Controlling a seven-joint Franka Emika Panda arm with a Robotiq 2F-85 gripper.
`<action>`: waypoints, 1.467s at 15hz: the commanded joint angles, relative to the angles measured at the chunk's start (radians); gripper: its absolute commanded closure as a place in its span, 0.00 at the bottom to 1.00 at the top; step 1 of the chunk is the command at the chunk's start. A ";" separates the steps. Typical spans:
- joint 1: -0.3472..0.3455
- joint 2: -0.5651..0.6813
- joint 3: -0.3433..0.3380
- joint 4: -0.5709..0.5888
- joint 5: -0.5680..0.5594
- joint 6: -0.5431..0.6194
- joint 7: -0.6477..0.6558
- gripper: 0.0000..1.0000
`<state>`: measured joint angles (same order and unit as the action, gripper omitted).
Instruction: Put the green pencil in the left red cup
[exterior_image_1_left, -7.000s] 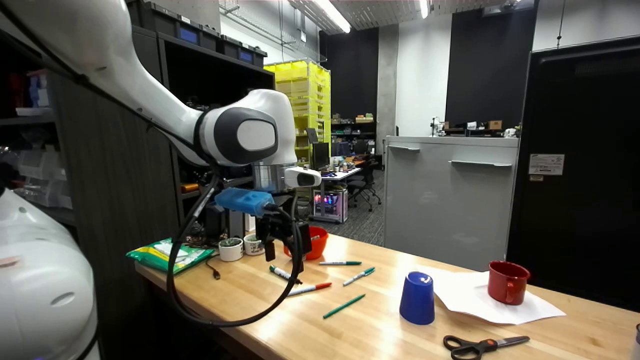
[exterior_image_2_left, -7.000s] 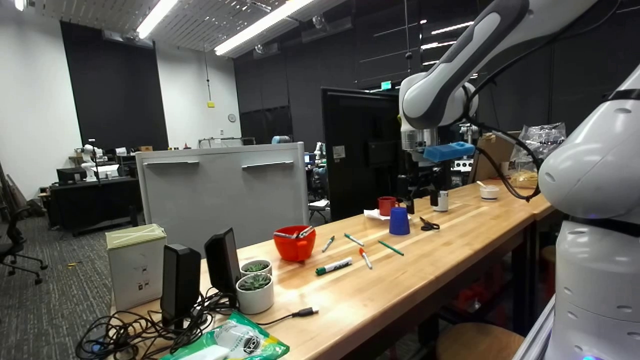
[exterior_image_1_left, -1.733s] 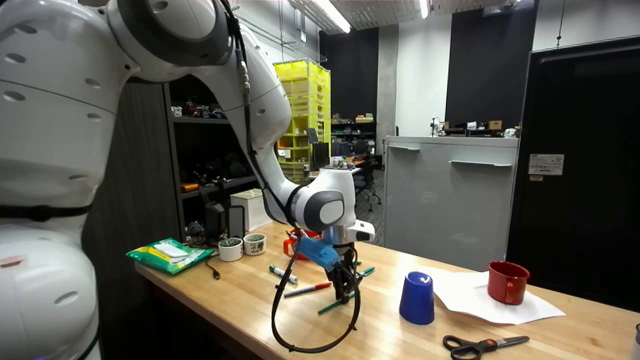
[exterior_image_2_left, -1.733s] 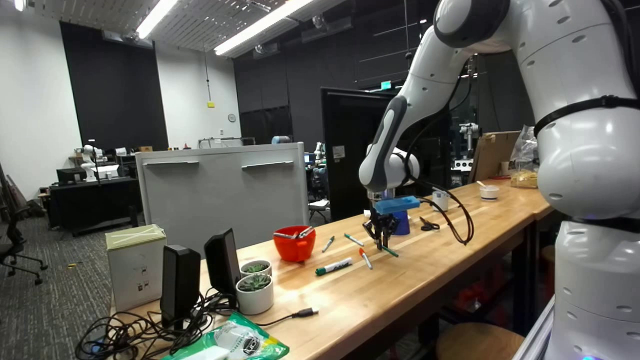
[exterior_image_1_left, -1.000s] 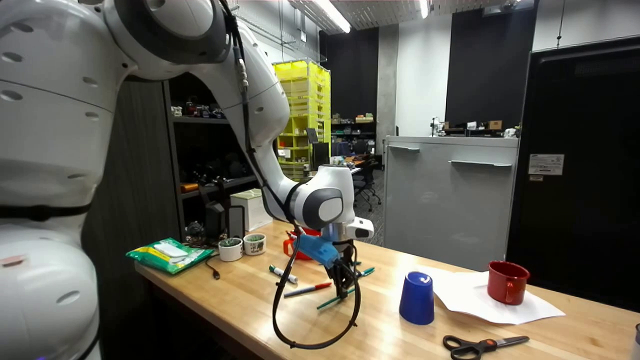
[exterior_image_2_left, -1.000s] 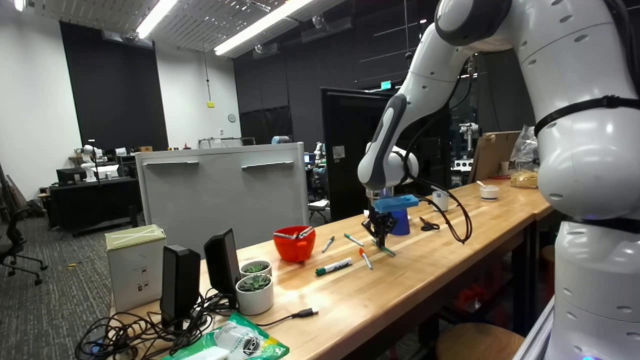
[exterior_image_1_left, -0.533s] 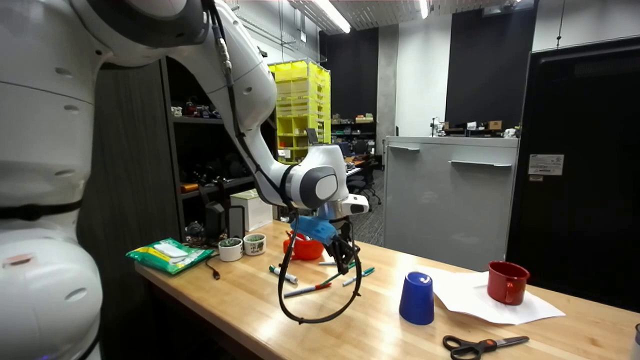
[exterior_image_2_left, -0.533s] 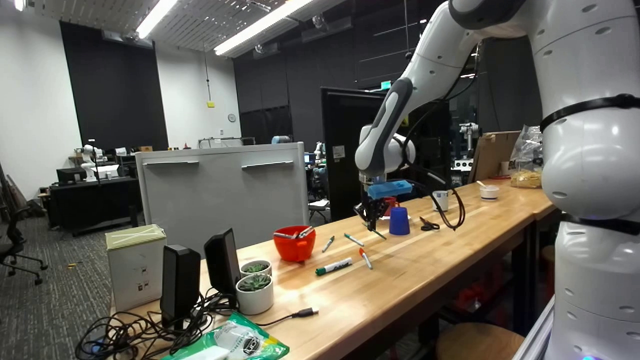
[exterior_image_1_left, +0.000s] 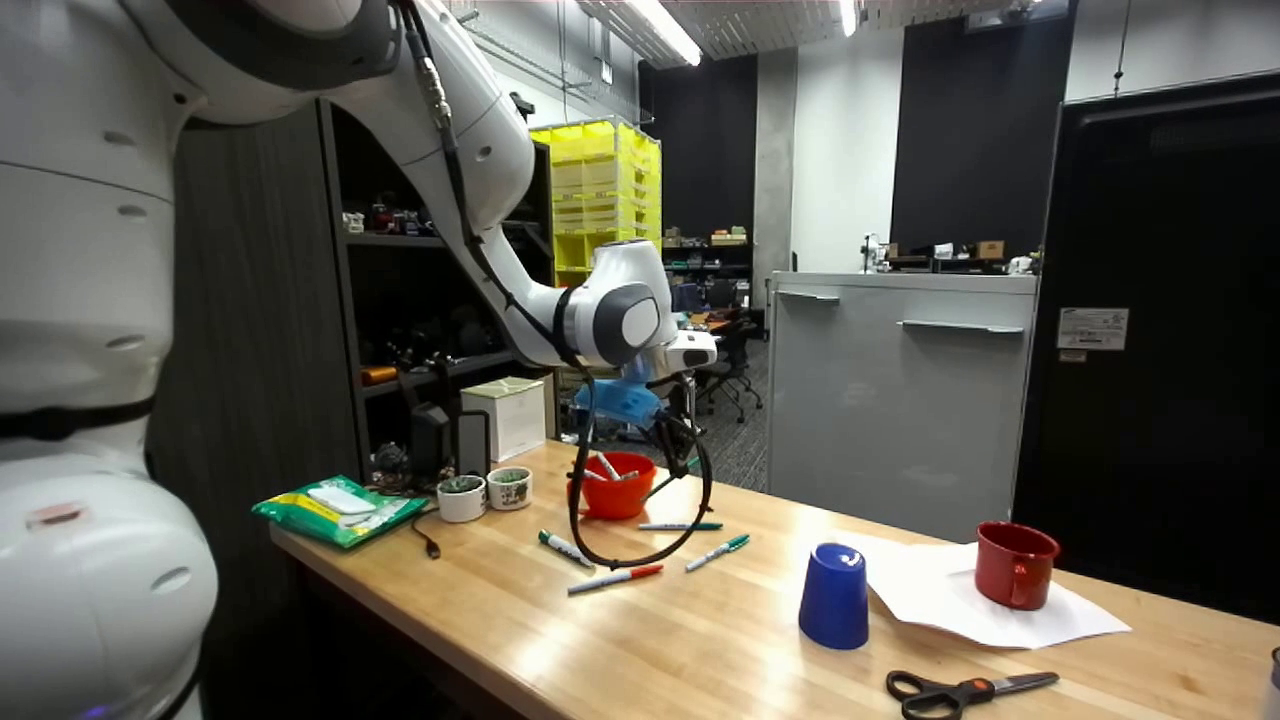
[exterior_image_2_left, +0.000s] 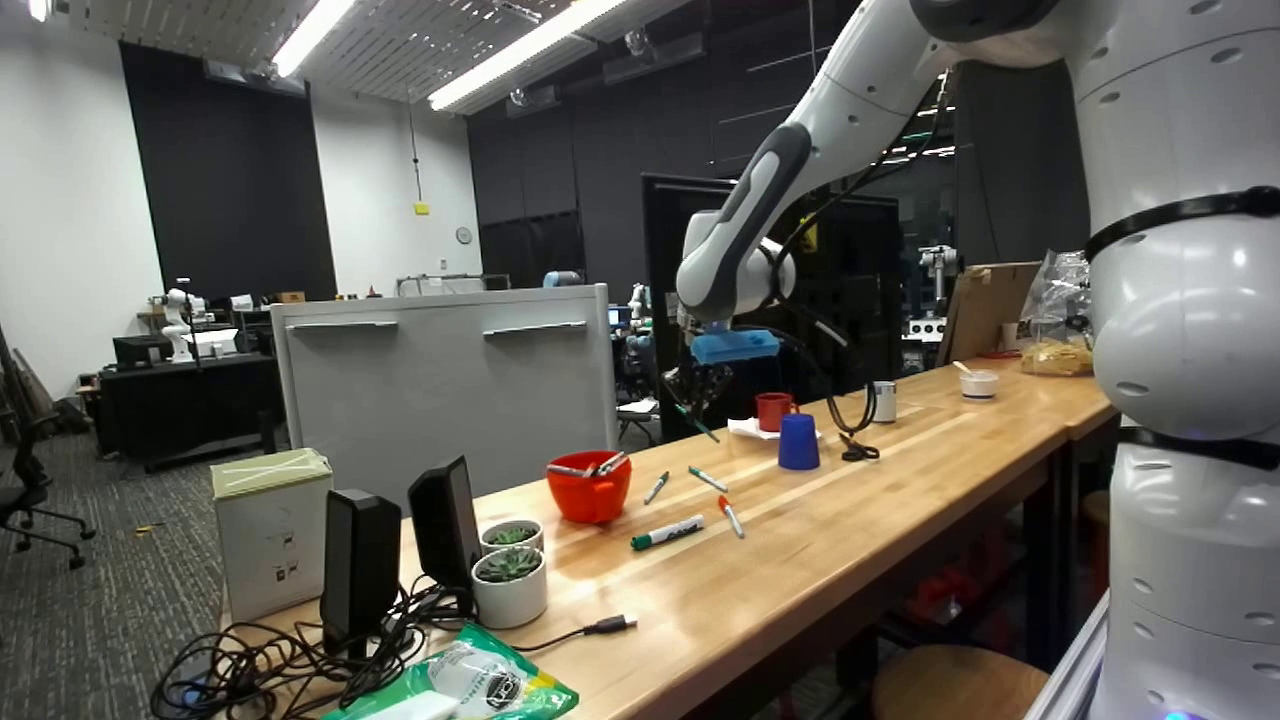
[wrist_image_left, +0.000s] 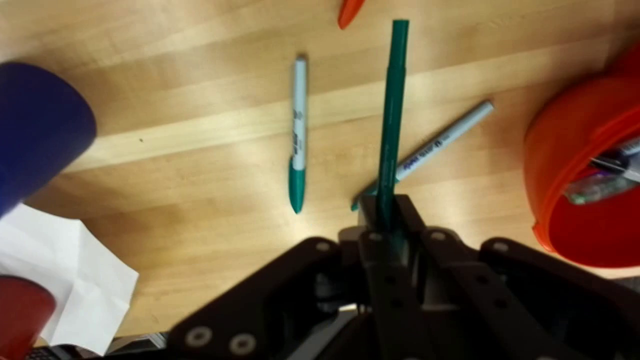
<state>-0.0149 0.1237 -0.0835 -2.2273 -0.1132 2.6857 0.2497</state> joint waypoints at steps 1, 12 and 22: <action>0.033 0.044 0.027 0.104 0.001 -0.014 0.040 0.98; 0.146 0.311 0.045 0.373 0.001 0.086 0.087 0.98; 0.202 0.344 -0.007 0.294 0.019 0.343 0.074 0.98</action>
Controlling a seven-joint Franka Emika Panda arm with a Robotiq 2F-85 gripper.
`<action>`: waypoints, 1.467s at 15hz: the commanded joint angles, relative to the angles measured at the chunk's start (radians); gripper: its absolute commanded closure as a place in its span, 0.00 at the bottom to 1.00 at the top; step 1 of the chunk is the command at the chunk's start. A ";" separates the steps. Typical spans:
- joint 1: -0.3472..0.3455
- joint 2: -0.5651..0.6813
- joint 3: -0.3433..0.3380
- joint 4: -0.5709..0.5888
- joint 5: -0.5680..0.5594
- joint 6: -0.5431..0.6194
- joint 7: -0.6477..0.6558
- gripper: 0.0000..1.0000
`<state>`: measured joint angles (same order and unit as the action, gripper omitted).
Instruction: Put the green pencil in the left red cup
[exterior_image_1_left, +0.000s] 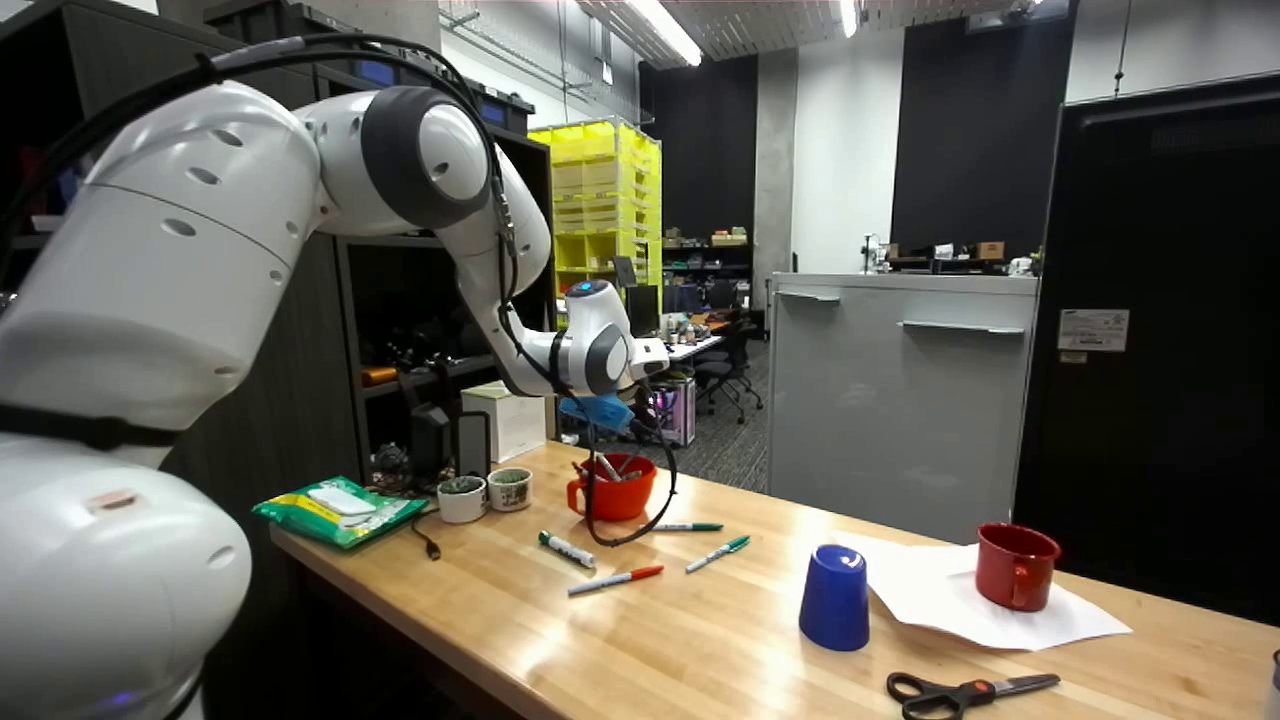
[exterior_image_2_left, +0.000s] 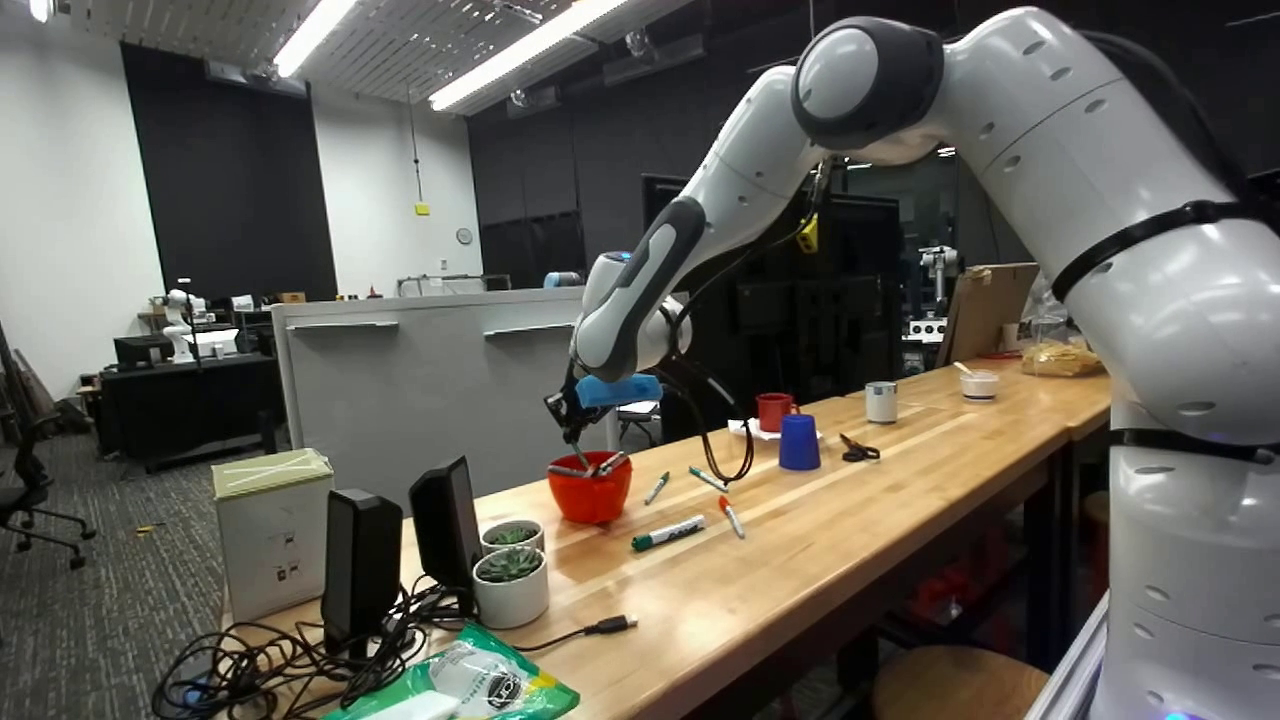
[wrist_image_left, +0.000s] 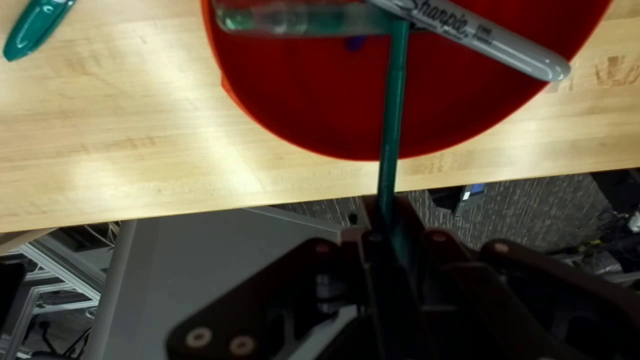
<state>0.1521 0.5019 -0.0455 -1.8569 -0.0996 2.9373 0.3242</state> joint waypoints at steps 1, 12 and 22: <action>0.022 -0.037 -0.038 -0.094 -0.019 0.119 0.019 0.98; 0.077 -0.053 -0.085 -0.207 -0.012 0.233 0.017 0.98; 0.217 -0.055 -0.221 -0.228 -0.008 0.213 0.041 0.22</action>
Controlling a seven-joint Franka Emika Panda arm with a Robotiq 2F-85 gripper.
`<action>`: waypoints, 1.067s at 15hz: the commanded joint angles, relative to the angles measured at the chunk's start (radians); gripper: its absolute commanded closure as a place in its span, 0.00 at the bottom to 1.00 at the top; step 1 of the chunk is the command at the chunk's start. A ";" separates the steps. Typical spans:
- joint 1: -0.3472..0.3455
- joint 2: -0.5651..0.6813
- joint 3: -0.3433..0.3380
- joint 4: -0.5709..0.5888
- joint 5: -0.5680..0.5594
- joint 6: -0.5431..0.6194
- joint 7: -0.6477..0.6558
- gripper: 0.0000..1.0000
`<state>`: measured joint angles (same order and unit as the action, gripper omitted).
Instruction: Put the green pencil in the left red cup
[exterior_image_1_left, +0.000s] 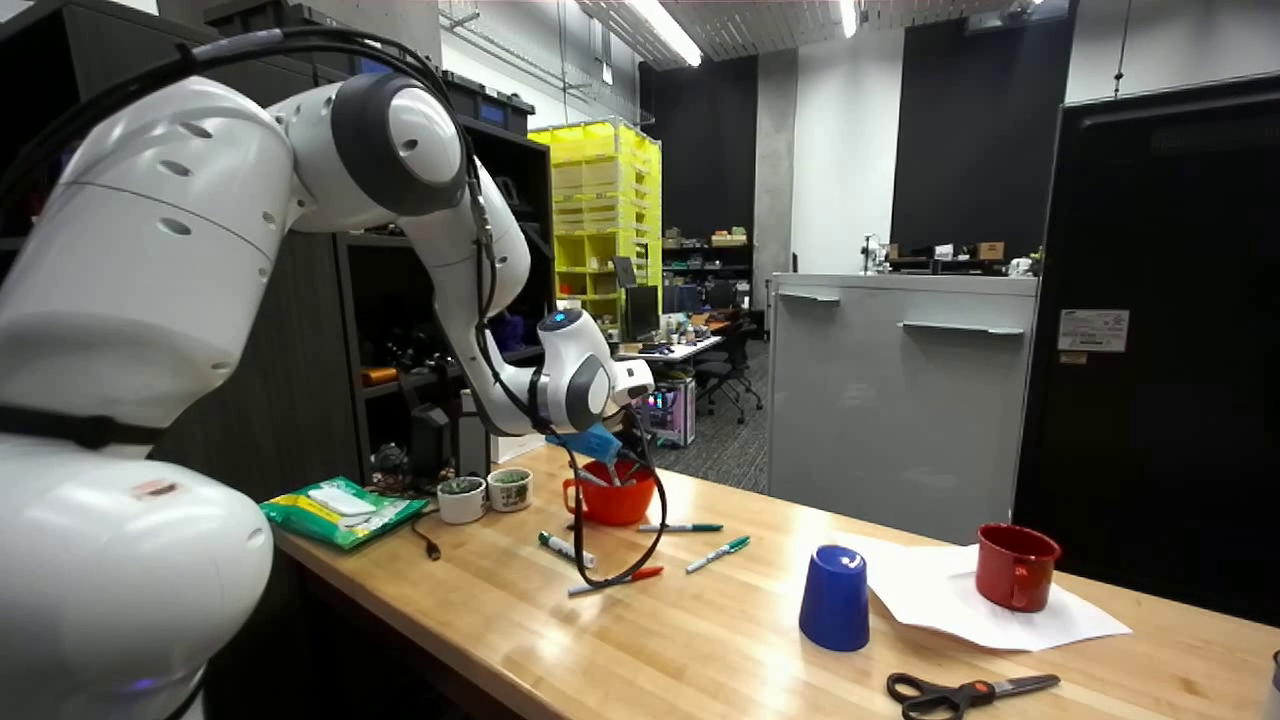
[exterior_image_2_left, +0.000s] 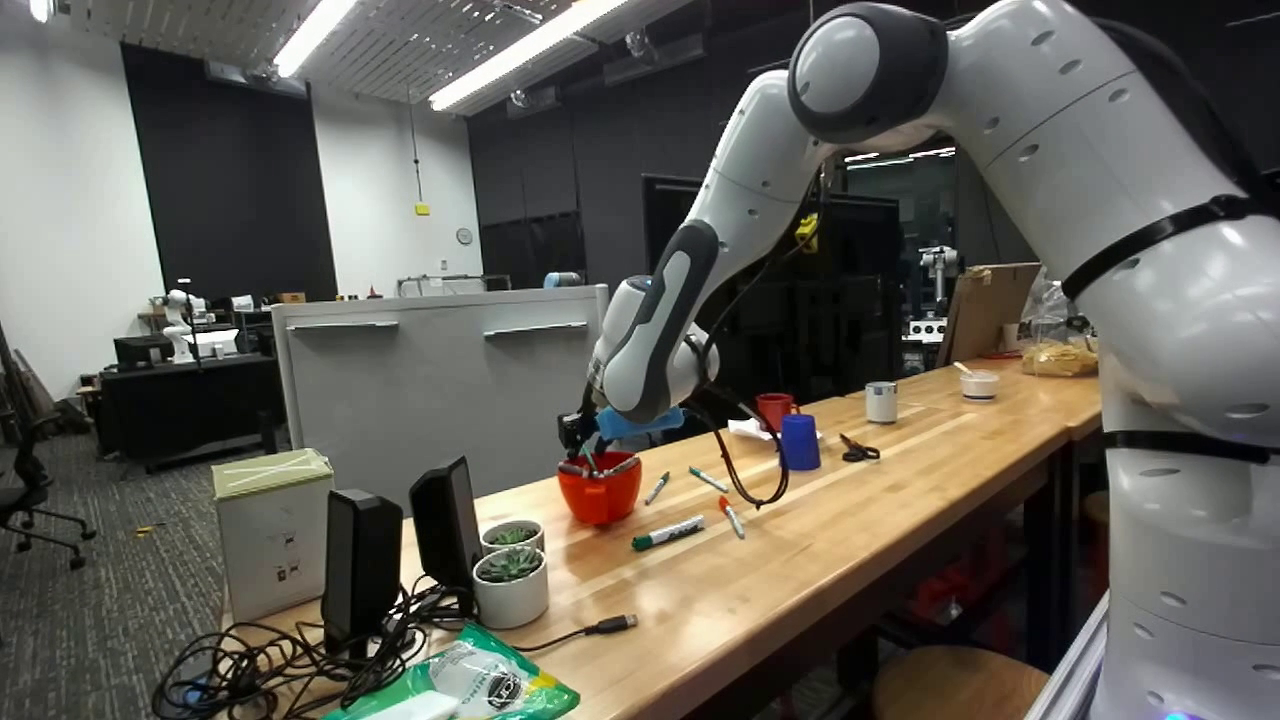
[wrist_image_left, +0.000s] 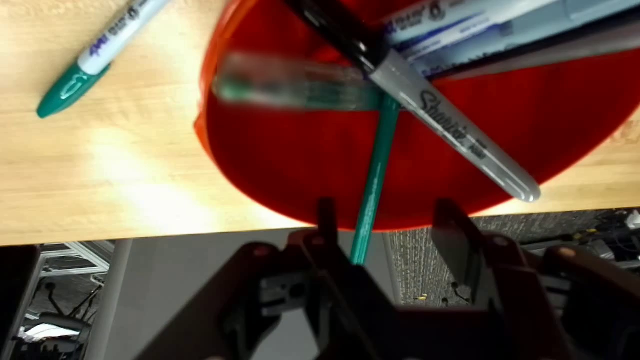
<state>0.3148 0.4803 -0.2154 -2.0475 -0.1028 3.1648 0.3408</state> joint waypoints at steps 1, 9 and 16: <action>0.069 -0.039 -0.066 -0.042 -0.007 -0.022 0.026 0.14; 0.017 -0.191 0.010 -0.095 0.004 -0.244 -0.069 0.00; -0.119 -0.361 0.112 -0.110 0.006 -0.581 -0.101 0.00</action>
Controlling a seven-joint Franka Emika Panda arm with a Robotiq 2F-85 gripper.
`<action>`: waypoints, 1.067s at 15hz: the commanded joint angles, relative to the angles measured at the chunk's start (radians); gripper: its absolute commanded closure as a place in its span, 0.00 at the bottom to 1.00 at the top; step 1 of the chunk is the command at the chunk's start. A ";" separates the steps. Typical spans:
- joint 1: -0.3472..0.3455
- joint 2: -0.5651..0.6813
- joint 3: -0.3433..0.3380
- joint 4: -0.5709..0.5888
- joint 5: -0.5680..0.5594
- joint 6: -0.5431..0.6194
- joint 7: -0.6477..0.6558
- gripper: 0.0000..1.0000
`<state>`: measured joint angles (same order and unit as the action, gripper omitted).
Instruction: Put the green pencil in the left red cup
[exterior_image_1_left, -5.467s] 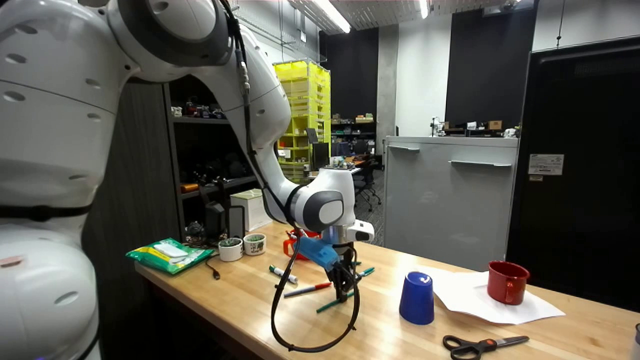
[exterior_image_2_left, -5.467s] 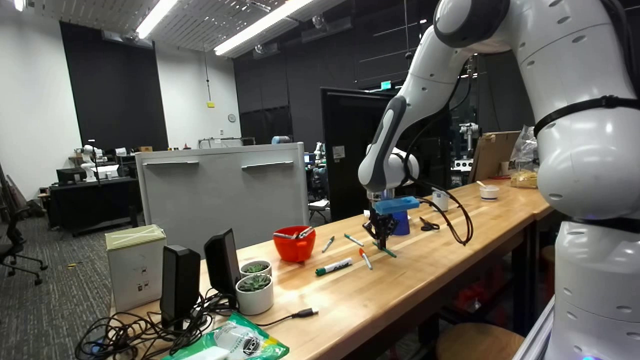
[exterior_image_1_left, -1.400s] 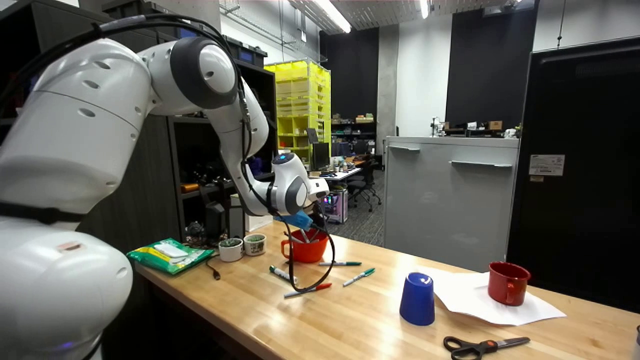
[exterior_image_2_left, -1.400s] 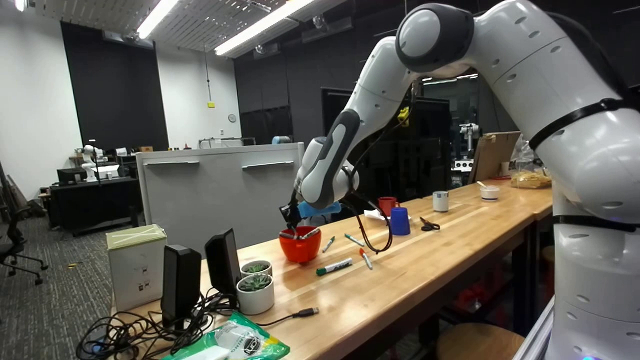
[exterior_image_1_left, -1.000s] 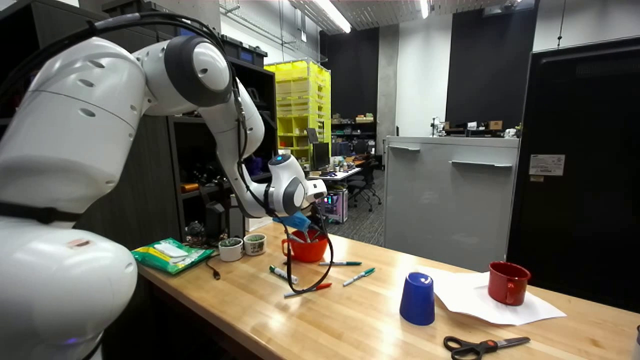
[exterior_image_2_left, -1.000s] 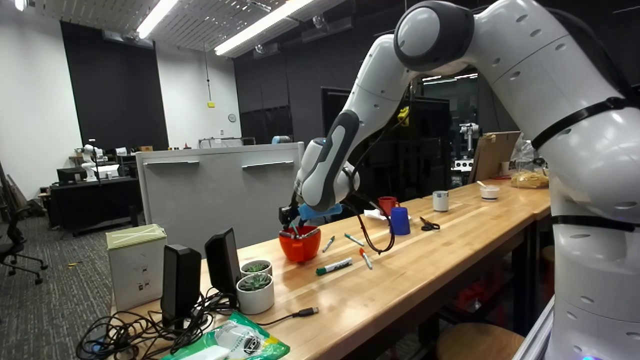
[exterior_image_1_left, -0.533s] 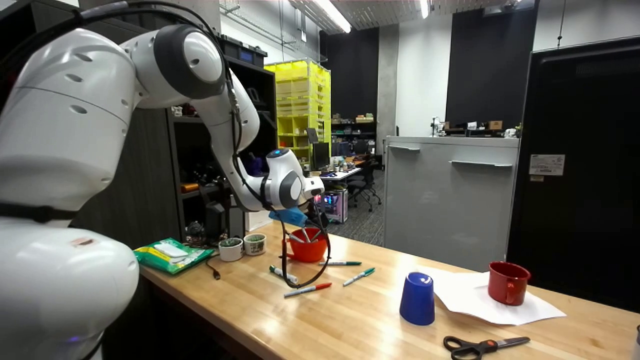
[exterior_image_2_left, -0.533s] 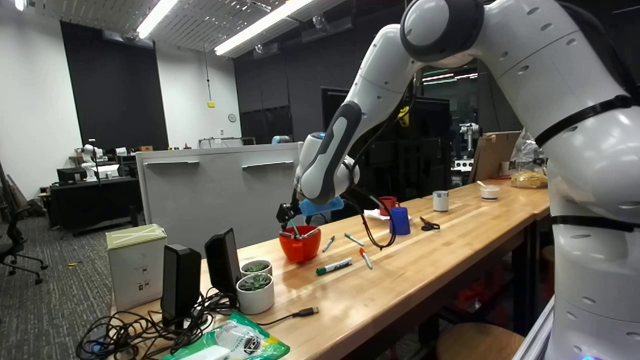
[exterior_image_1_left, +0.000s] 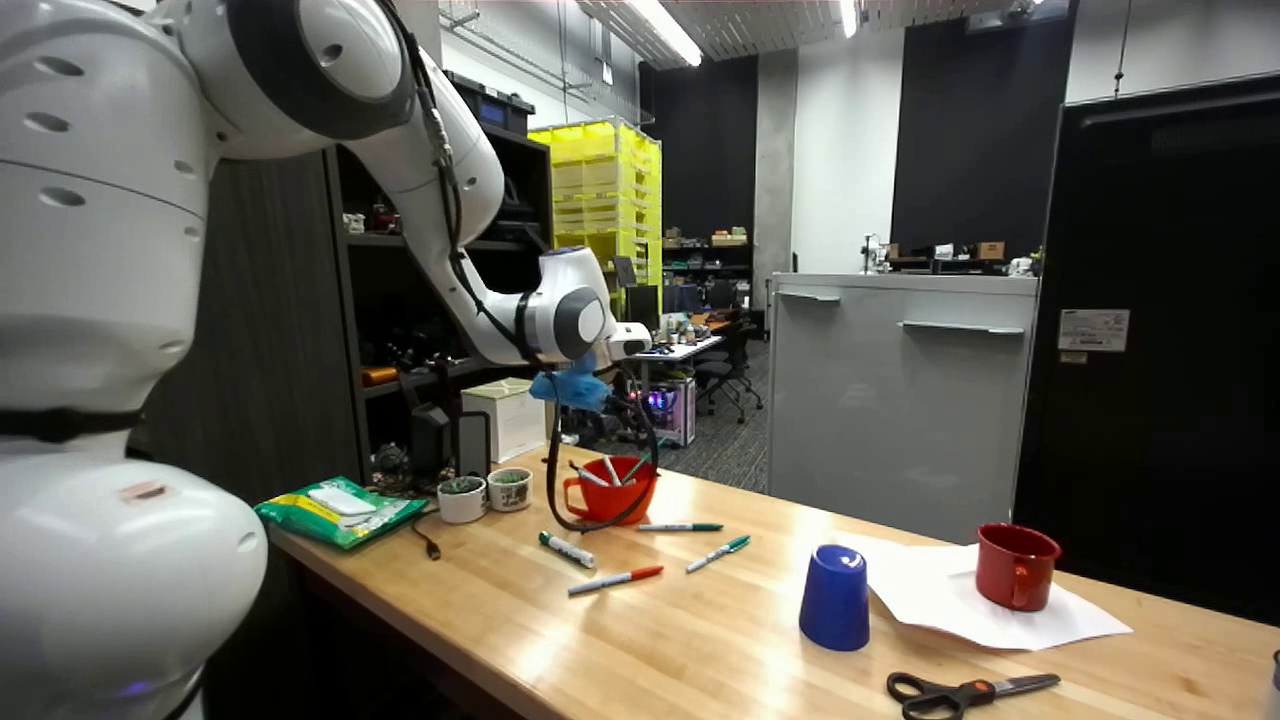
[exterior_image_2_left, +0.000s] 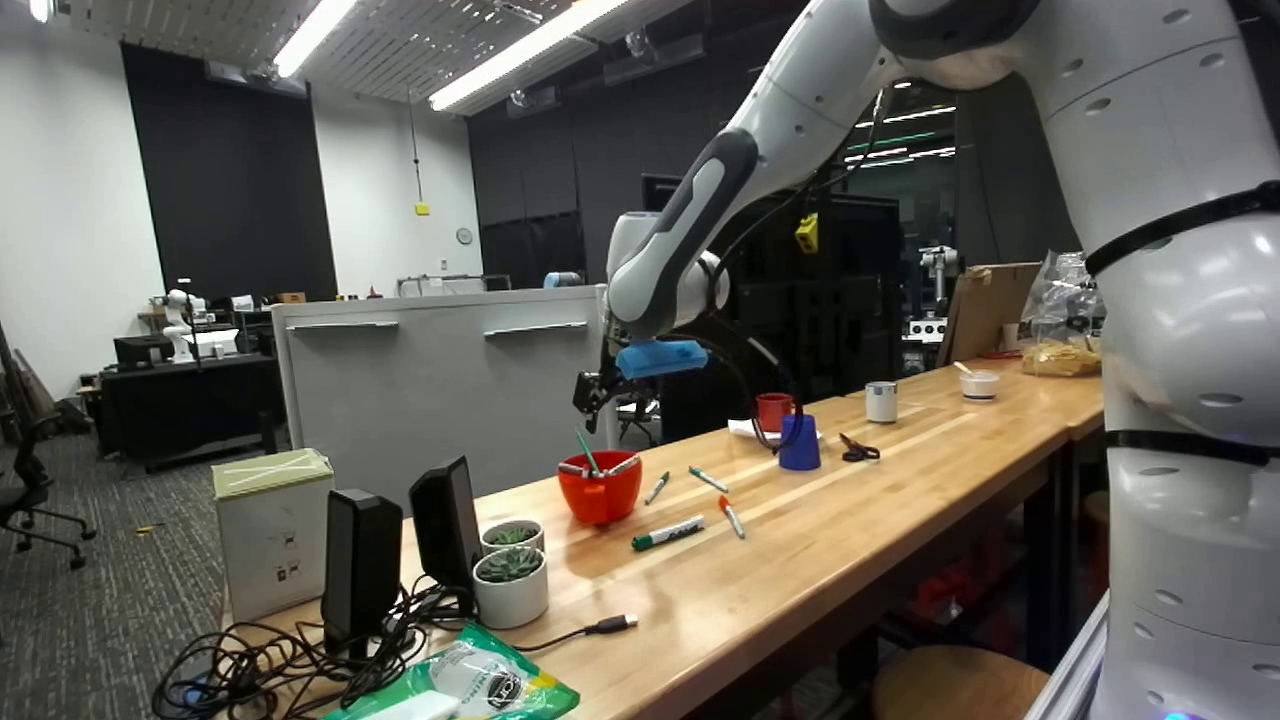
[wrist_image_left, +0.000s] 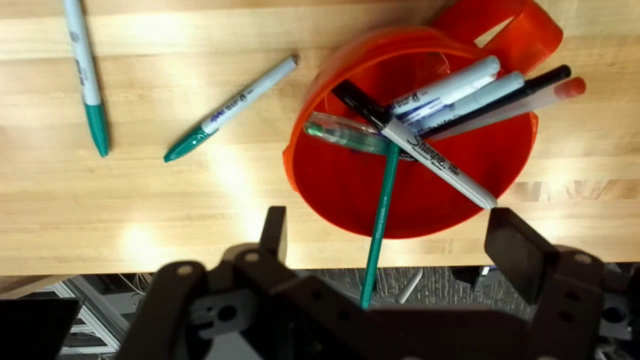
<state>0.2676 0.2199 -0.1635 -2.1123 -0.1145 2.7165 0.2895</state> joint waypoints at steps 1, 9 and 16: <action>-0.097 -0.119 0.077 -0.045 0.034 -0.177 -0.072 0.00; -0.222 -0.243 0.114 -0.113 0.075 -0.392 -0.196 0.00; -0.267 -0.344 0.109 -0.265 0.054 -0.348 -0.202 0.00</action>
<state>0.0225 -0.0478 -0.0682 -2.2963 -0.0543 2.3523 0.1027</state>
